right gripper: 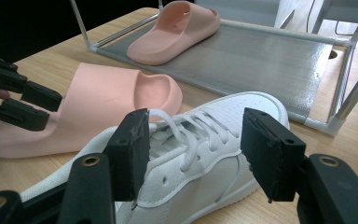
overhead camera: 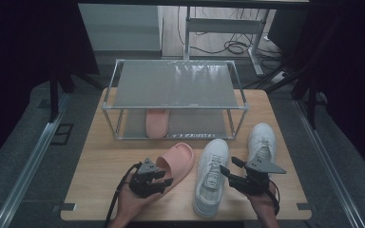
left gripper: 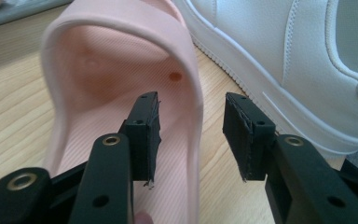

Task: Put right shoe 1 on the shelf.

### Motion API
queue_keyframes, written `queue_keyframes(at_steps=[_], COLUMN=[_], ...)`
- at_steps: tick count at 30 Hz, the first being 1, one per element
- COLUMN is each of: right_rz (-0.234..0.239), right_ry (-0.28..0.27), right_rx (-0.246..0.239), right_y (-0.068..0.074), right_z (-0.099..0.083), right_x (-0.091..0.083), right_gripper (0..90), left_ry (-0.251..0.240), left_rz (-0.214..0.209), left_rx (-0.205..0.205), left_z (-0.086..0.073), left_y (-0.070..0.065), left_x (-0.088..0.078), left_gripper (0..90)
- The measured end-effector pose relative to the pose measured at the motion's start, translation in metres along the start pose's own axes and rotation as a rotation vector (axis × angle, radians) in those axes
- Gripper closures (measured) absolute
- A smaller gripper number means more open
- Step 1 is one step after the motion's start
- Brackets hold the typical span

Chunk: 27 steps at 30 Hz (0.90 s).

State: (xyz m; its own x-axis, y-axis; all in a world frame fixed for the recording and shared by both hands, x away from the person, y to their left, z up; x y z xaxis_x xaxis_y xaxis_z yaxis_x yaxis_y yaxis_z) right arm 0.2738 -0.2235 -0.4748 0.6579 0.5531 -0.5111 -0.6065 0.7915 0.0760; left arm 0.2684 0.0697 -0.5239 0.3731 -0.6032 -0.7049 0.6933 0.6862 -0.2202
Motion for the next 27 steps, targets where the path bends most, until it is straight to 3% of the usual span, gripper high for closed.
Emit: queue_keyframes(at_steps=[13,27], right_rz=[0.002,0.001], right_ry=[0.0,0.002], right_rx=[-0.004,-0.005], right_y=[0.001,0.001], right_z=[0.0,0.0], right_x=[0.0,0.001], right_gripper=[42.3,42.3], left_ry=[0.044,0.04], left_rz=[0.021,0.059], left_rx=[0.036,0.046], left_z=[0.011,0.014], left_y=[-0.006,-0.007], left_x=[0.025,0.033], left_gripper=[64.5,77.2])
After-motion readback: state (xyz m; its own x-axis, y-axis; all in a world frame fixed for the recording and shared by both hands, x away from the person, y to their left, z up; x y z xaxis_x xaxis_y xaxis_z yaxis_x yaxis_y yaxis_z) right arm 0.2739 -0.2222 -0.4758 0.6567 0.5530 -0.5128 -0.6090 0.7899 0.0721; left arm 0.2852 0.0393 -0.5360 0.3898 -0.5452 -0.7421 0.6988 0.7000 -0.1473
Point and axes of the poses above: each handheld gripper's, and its own axes: x roughly forward along the jaws, z roughly out of its top, y roughly to its left, the point moved 4 cm from there along x, roughly forward along the jaws, and after that the axes turned 5 degrees about y, right-handed, at the moved point
